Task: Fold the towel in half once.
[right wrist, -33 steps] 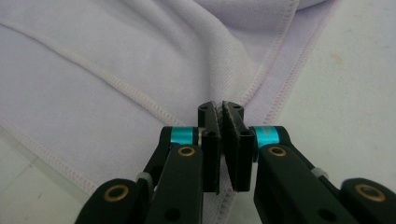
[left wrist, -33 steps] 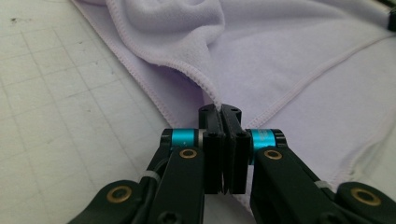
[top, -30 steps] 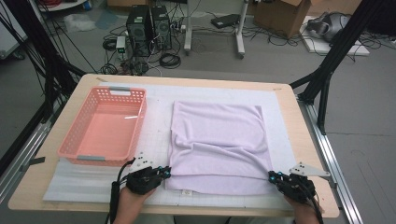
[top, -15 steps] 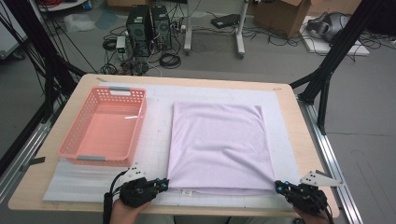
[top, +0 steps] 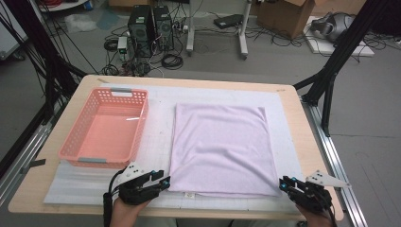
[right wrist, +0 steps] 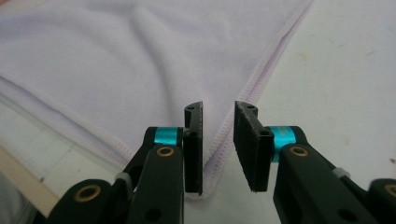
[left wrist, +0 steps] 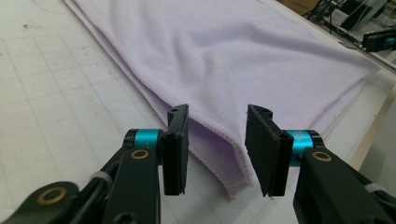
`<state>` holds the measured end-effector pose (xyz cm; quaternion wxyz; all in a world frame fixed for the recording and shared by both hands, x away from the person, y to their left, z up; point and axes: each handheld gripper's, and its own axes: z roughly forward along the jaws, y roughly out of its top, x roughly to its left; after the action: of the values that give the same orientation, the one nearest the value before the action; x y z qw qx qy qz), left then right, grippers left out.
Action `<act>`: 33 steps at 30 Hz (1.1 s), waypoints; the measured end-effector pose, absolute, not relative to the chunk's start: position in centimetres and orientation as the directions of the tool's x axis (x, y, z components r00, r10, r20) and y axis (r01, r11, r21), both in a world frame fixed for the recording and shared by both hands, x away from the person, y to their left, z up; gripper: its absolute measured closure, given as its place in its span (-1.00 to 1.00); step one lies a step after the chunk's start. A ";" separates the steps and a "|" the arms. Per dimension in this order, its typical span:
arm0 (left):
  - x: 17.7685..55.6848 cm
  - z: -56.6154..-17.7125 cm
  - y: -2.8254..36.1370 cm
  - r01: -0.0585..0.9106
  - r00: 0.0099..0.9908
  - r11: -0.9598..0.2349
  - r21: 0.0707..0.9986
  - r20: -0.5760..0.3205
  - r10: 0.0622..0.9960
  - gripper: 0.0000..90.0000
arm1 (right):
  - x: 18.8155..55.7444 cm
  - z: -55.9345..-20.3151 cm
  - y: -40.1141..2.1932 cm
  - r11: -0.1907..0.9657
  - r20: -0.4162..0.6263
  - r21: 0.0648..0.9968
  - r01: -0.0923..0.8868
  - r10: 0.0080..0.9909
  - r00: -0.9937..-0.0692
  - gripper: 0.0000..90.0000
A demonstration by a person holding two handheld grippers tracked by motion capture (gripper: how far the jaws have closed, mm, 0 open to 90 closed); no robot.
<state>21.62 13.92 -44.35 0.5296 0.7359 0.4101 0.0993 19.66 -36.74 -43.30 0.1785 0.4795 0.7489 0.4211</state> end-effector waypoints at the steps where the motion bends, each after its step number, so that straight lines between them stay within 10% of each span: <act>1: 21.7 -44.4 13.8 0.498 0.645 -0.104 0.861 -0.288 0.708 0.33 | 20.0 -43.6 -36.4 0.192 0.133 0.795 0.575 0.870 -0.475 0.66; 17: 21.1 -45.0 12.5 0.576 0.649 -0.220 0.788 -0.276 0.709 0.91 | 20.1 -43.9 -36.0 0.277 0.054 0.727 0.629 0.889 -0.454 0.92; 33: 22.9 -43.7 13.3 0.506 0.646 -0.141 0.851 -0.266 0.716 0.30 | 20.5 -43.5 -36.5 0.211 0.073 0.784 0.583 0.902 -0.426 0.48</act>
<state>22.92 13.28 -43.74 0.5128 0.7483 0.4083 0.1021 20.52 -36.49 -43.46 0.2061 0.4947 0.7505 0.3867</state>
